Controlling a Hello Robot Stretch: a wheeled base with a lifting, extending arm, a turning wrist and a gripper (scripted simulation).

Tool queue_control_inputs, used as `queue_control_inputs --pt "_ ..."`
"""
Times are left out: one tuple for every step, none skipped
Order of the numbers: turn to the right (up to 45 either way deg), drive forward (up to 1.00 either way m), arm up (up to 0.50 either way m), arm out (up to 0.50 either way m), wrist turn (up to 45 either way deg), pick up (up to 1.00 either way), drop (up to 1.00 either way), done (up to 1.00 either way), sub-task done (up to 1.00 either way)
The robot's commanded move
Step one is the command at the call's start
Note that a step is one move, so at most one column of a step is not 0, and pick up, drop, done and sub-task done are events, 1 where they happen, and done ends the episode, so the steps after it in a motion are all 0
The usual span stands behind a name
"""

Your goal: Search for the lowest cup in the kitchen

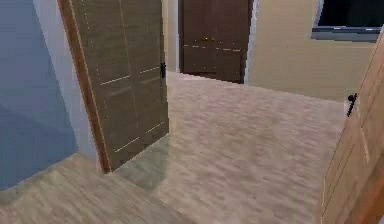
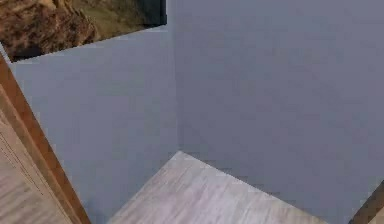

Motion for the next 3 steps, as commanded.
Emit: queue_control_inputs --pt "0.0 0.80 0.00 0.00 0.0 0.00 0.00 0.00 0.00" --pt "9.0 0.00 0.00 0.00 0.0 0.00 0.00 0.00 0.00" --pt "0.0 1.00 0.00 0.00 0.0 0.00 0.00 0.00 0.00"
